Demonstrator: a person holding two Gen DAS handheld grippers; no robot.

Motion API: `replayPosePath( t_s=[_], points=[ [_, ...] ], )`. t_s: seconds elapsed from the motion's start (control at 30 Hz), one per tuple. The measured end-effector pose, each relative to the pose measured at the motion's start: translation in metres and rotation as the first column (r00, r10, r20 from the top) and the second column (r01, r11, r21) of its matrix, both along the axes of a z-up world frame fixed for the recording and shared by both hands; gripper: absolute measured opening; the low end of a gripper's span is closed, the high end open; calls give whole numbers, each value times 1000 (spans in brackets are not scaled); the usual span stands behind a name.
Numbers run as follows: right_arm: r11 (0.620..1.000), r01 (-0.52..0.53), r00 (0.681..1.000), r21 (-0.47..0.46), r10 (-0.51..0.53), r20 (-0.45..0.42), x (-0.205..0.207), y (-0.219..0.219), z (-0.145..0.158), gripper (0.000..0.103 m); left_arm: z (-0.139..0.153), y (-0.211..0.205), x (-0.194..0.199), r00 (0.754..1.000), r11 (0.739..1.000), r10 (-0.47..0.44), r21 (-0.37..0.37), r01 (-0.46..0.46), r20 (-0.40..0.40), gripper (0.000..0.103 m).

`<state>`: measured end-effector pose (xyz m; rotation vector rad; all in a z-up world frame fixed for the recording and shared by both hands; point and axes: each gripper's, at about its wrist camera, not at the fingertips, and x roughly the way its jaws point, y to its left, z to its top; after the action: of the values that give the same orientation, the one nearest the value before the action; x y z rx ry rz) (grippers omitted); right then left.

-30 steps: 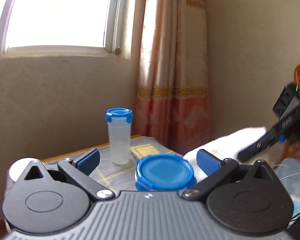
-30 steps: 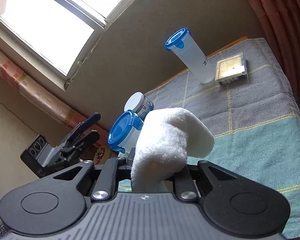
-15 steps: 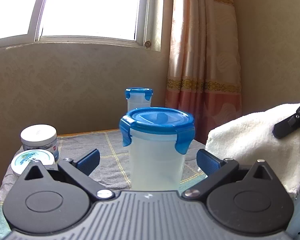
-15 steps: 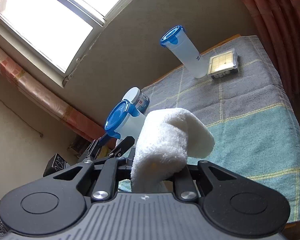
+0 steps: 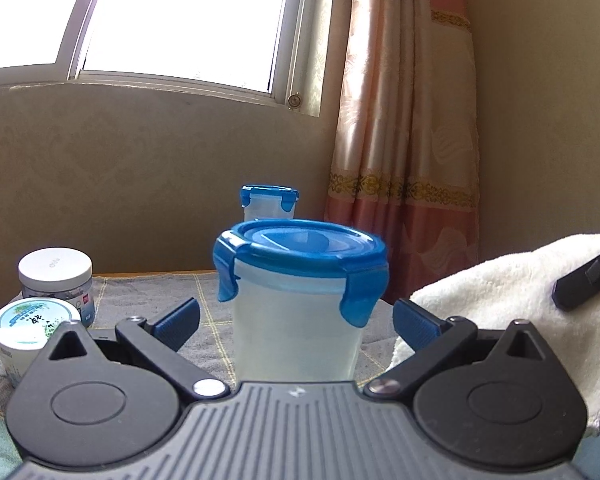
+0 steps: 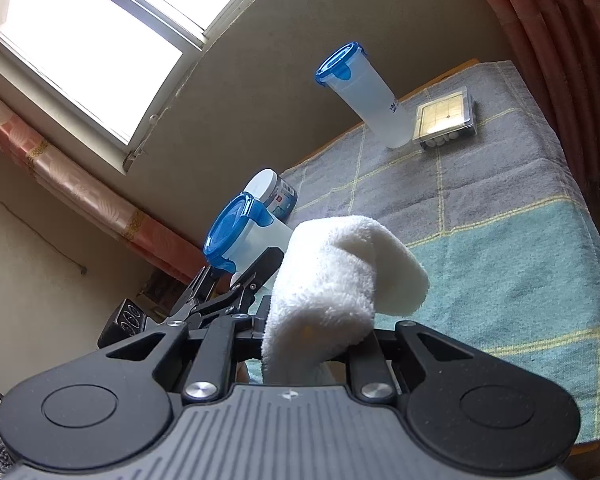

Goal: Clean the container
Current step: 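Turn the cup lid-up with the left tool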

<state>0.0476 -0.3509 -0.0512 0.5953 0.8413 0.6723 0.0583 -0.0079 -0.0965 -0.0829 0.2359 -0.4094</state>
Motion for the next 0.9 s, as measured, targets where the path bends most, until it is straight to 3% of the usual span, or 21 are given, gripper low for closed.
replayPosePath(
  t_s=[0.23, 0.3, 0.37, 0.47, 0.9],
  points=[
    [999, -10, 1000, -40, 10, 14, 1, 9, -1, 19, -4, 5, 8, 1000, 999, -10, -38, 9, -21, 100],
    [998, -21, 1000, -55, 22, 15, 2, 13, -1, 19, -5, 6, 10, 999, 999, -17, -44, 15, -33, 94],
    [998, -24, 1000, -64, 24, 8, 5, 17, -2, 20, -6, 7, 12, 999, 999, -24, -50, 22, -44, 78],
    [996, -31, 1000, -80, 31, -2, 9, 21, -6, 21, -8, 8, 14, 998, 998, -34, -59, 30, -62, 69],
    [992, -58, 998, -107, 58, -5, 15, 28, -10, 21, -11, 10, 18, 995, 996, -35, -80, 28, -89, 69]
  ],
)
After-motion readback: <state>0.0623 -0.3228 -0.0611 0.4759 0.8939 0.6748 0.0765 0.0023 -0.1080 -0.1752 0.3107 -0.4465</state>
